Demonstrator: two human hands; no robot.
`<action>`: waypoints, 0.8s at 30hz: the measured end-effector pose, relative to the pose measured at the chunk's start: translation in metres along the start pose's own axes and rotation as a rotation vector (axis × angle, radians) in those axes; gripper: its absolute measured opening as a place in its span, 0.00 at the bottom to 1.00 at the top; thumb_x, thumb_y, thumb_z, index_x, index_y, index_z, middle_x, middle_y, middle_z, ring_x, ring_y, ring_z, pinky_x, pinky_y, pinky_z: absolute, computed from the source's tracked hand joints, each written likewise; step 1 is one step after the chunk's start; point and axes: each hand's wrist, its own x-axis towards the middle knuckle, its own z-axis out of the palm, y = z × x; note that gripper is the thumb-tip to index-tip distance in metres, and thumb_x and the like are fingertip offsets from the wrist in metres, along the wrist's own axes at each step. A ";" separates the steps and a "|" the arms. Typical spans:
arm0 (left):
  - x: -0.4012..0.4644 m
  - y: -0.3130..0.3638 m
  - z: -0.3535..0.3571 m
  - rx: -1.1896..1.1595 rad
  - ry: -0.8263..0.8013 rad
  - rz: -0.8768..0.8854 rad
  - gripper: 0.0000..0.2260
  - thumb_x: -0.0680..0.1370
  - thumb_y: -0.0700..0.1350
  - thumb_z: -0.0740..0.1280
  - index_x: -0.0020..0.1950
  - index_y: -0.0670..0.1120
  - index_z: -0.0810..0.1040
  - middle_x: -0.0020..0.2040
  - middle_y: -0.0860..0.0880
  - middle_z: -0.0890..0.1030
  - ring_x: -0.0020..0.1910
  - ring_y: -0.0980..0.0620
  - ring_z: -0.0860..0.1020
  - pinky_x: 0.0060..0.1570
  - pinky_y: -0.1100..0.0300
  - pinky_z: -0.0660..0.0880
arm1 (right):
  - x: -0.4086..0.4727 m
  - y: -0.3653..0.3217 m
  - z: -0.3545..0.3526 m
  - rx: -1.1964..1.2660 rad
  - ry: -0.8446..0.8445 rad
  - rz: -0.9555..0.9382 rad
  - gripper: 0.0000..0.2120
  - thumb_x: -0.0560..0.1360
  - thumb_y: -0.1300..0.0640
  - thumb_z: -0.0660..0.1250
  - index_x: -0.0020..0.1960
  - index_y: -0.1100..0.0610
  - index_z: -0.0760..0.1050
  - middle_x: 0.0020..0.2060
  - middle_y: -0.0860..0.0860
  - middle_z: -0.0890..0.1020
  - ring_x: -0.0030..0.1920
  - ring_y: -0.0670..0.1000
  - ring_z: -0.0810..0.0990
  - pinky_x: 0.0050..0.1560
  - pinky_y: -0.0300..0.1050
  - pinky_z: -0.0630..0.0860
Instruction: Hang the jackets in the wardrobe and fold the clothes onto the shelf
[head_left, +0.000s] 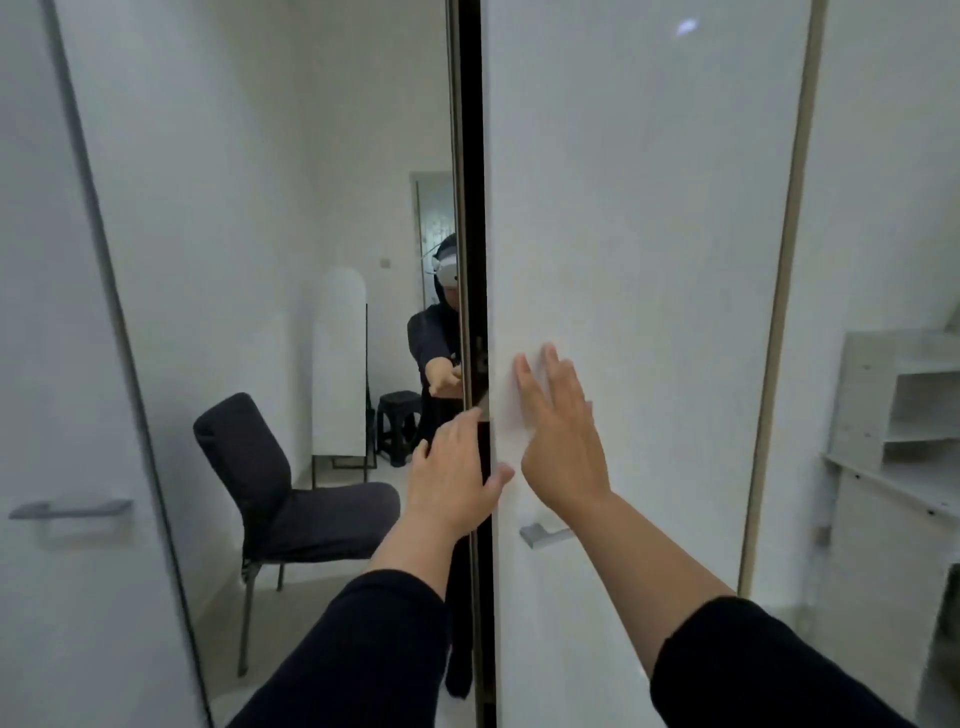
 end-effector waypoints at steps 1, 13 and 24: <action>0.011 -0.008 -0.002 0.035 0.046 0.005 0.31 0.78 0.56 0.60 0.77 0.50 0.52 0.76 0.53 0.58 0.76 0.53 0.56 0.74 0.44 0.55 | 0.006 0.002 0.008 -0.052 -0.030 -0.008 0.47 0.70 0.74 0.56 0.77 0.43 0.39 0.77 0.46 0.35 0.77 0.50 0.34 0.75 0.57 0.45; 0.088 -0.052 0.035 0.279 0.067 -0.043 0.31 0.80 0.47 0.50 0.77 0.47 0.34 0.76 0.51 0.30 0.76 0.52 0.34 0.75 0.46 0.50 | 0.075 0.021 0.070 -0.253 -0.145 -0.021 0.46 0.73 0.67 0.58 0.75 0.48 0.29 0.70 0.48 0.23 0.75 0.54 0.29 0.76 0.57 0.44; 0.086 -0.042 0.017 0.180 0.042 -0.065 0.32 0.79 0.47 0.54 0.78 0.49 0.40 0.78 0.53 0.37 0.77 0.54 0.38 0.75 0.41 0.46 | 0.077 0.014 0.051 -0.317 -0.192 -0.044 0.43 0.73 0.62 0.59 0.77 0.48 0.36 0.76 0.51 0.32 0.77 0.53 0.34 0.75 0.60 0.39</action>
